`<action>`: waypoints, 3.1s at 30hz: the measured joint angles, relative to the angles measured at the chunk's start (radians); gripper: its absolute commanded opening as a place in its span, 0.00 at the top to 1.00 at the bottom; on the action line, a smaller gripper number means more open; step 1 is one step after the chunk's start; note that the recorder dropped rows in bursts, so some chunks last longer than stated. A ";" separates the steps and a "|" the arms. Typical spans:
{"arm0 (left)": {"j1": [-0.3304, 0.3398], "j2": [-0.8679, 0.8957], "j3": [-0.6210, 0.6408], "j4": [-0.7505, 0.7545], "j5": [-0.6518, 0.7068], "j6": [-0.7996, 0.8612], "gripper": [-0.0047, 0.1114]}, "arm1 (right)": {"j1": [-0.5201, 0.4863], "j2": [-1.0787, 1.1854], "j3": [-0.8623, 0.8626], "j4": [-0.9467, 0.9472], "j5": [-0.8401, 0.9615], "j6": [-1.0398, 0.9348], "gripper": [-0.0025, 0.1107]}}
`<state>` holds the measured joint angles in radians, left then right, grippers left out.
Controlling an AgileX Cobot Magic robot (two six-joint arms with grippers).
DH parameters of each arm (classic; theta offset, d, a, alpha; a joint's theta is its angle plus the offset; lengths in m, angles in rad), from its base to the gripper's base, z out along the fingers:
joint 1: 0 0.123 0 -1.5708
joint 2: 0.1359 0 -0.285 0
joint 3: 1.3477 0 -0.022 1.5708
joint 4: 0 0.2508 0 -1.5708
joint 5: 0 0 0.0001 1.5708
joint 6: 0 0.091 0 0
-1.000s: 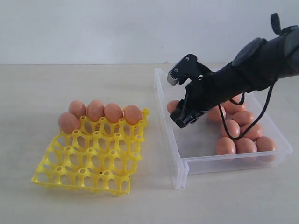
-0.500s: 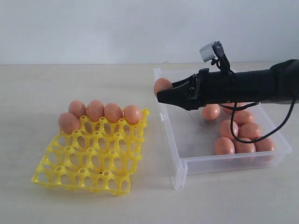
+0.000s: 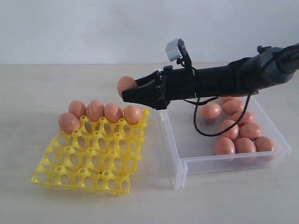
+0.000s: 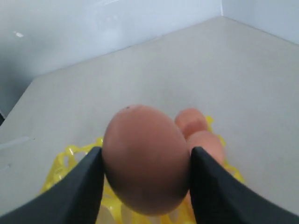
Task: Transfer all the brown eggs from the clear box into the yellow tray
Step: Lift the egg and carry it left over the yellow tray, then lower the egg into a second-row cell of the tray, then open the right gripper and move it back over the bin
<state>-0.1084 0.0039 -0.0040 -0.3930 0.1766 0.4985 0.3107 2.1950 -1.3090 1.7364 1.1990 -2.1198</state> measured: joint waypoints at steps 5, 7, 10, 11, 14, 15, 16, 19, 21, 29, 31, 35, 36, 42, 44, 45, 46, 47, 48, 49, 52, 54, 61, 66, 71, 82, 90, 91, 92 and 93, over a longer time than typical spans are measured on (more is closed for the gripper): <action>0.000 0.000 0.000 0.000 0.000 0.000 0.29 | 0.086 0.067 -0.097 0.000 0.008 0.000 0.98; 0.000 0.000 0.000 0.000 0.000 0.000 0.29 | 0.109 0.101 -0.129 0.000 0.008 0.000 0.98; 0.000 0.000 0.000 0.000 0.000 0.000 0.29 | 0.136 0.166 -0.181 0.000 0.008 0.000 0.98; 0.000 0.000 0.000 0.000 0.000 0.000 0.29 | 0.143 0.189 -0.198 0.000 0.008 0.000 0.98; 0.000 0.000 0.000 0.000 0.000 0.000 0.29 | 0.163 0.243 -0.239 0.000 0.008 0.000 0.98; 0.000 0.000 0.000 0.000 0.000 0.000 0.29 | 0.169 0.258 -0.253 0.000 0.008 -0.004 0.98; 0.000 0.000 0.000 0.000 0.000 0.000 0.29 | 0.175 0.263 -0.265 0.005 0.011 -0.004 0.98; 0.000 0.000 0.000 0.000 0.000 0.000 0.29 | 0.198 0.281 -0.294 0.014 0.006 -0.004 0.98; 0.000 0.000 0.000 0.000 0.000 0.000 0.29 | 0.217 0.280 -0.302 0.014 -0.023 -0.004 0.98; 0.000 0.000 0.000 0.000 0.000 0.000 0.29 | 0.247 0.289 -0.315 0.003 -0.149 -0.006 0.98; 0.000 0.000 0.000 0.000 0.000 0.000 0.29 | 0.249 0.289 -0.324 0.012 -0.189 -0.006 0.98; 0.000 0.000 0.000 0.000 0.000 0.000 0.29 | 0.249 0.287 -0.324 0.027 -0.229 -0.006 0.98; 0.000 0.000 0.000 0.000 0.000 0.000 0.29 | 0.249 0.287 -0.324 0.030 -0.235 -0.006 0.98; 0.000 0.000 0.000 0.000 0.000 0.000 0.29 | 0.249 0.279 -0.326 0.040 -0.292 -0.006 0.98; 0.000 0.000 0.000 0.000 0.000 0.000 0.29 | 0.249 0.279 -0.326 0.040 -0.294 -0.006 0.98; 0.000 0.000 0.000 0.000 0.000 0.000 0.29 | 0.249 0.279 -0.326 0.040 -0.294 -0.006 0.98; 0.000 0.000 0.000 0.000 0.000 0.000 0.29 | 0.249 0.279 -0.326 0.040 -0.294 -0.006 0.98; 0.000 0.000 0.000 0.000 0.000 0.000 0.29 | 0.249 0.279 -0.326 0.040 -0.294 -0.006 0.97; 0.000 0.000 0.000 0.000 0.000 0.000 0.29 | 0.249 0.279 -0.326 0.040 -0.294 -0.006 0.91; 0.000 0.000 0.000 0.000 0.000 0.000 0.29 | 0.249 0.279 -0.327 0.038 -0.294 -0.006 0.87; 0.000 0.000 0.000 0.000 0.000 0.000 0.29 | 0.249 0.279 -0.328 0.034 -0.296 -0.006 0.56; 0.000 0.000 0.000 0.000 0.000 0.000 0.29 | 0.249 0.279 -0.330 0.029 -0.298 -0.006 0.49; 0.000 0.000 0.000 0.000 0.000 0.000 0.29 | 0.249 0.276 -0.332 0.028 -0.312 -0.004 0.49; 0.000 0.000 0.000 0.000 0.000 0.000 0.29 | 0.249 0.212 -0.323 -0.019 -0.374 -0.004 0.49; 0.000 0.000 0.000 0.000 0.000 0.000 0.29 | 0.249 0.085 -0.323 -0.043 -0.411 0.000 0.49; 0.000 0.000 0.000 0.000 0.000 0.000 0.29 | 0.226 -0.170 -0.323 -0.799 -0.743 0.776 0.49; 0.000 0.000 0.000 0.000 0.000 0.000 0.29 | 0.032 -0.222 -0.323 -1.503 -0.513 1.782 0.49; 0.000 0.000 0.000 0.000 0.000 0.000 0.29 | 0.004 -0.222 -0.323 -1.552 -0.467 1.845 0.49; 0.000 0.000 0.000 0.000 0.000 0.000 0.29 | -0.021 -0.219 -0.322 -1.583 -0.432 1.878 0.49; 0.000 0.000 0.000 0.000 0.000 0.000 0.29 | -0.041 -0.216 -0.322 -1.612 -0.394 1.898 0.49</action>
<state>-0.1084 0.0039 -0.0040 -0.3930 0.1766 0.4985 0.2697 1.9785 -1.6315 0.1247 0.8053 -0.2217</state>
